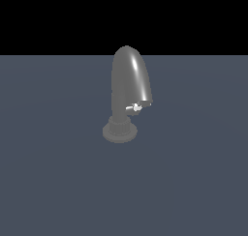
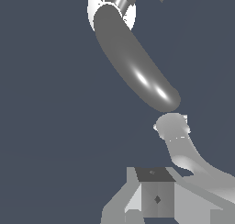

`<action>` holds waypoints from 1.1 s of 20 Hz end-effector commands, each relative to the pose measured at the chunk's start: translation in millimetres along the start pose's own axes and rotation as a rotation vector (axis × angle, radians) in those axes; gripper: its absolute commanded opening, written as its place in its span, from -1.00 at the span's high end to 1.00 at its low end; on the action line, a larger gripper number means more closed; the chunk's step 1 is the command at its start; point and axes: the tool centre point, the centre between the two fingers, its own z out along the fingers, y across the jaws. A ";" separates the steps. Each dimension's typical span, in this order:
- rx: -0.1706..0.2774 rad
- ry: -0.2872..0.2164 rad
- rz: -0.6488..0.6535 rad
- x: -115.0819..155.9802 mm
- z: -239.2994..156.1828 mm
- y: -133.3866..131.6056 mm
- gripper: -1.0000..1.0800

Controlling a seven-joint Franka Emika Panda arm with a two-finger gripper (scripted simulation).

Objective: Turn on the faucet by rotating a designated handle.

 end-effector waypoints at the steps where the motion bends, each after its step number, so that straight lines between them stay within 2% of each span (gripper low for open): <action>1: 0.013 -0.046 0.036 13.7 -0.5 -2.8 1.00; 22: 0.135 -0.463 0.361 134.5 22.7 -6.0 1.00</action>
